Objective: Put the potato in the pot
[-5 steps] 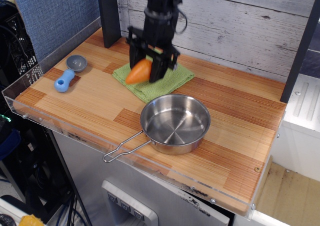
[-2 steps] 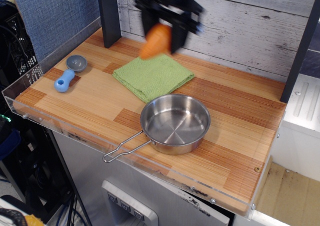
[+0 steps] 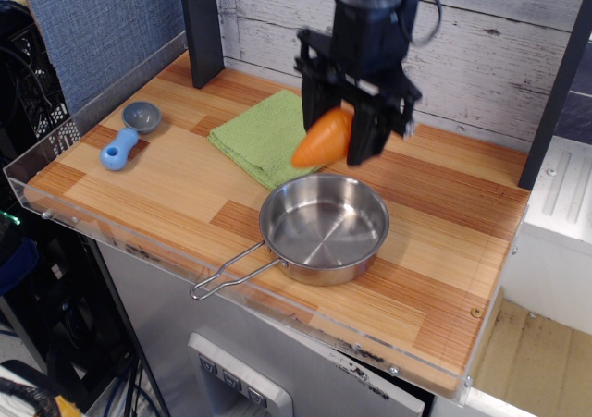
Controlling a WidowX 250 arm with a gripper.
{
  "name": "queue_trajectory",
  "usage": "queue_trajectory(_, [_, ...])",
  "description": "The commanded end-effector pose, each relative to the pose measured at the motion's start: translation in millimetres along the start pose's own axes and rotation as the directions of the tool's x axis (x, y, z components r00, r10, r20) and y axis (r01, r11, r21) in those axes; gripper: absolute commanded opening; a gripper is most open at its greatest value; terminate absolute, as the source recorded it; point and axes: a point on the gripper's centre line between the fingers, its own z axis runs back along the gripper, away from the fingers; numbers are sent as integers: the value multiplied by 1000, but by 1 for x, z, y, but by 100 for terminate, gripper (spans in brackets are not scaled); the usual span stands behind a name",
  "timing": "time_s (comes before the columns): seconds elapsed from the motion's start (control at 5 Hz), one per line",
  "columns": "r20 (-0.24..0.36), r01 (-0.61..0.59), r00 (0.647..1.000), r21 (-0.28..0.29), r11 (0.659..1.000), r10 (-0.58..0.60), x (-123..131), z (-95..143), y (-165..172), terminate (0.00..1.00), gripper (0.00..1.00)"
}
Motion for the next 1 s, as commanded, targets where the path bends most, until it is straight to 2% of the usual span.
queue_trajectory(0.0, [-61, -5, 998, -3, 1000, 5, -9, -30, 12, 0, 0])
queue_trajectory(0.4, [-98, -10, 995, -12, 1000, 9, -9, -41, 14, 0, 0])
queue_trajectory(0.6, [-109, 6, 994, -4, 1000, -6, -10, -37, 14, 0, 100])
queue_trajectory(0.8, [-64, 0, 998, 10, 1000, 1, -13, -20, 15, 0, 100])
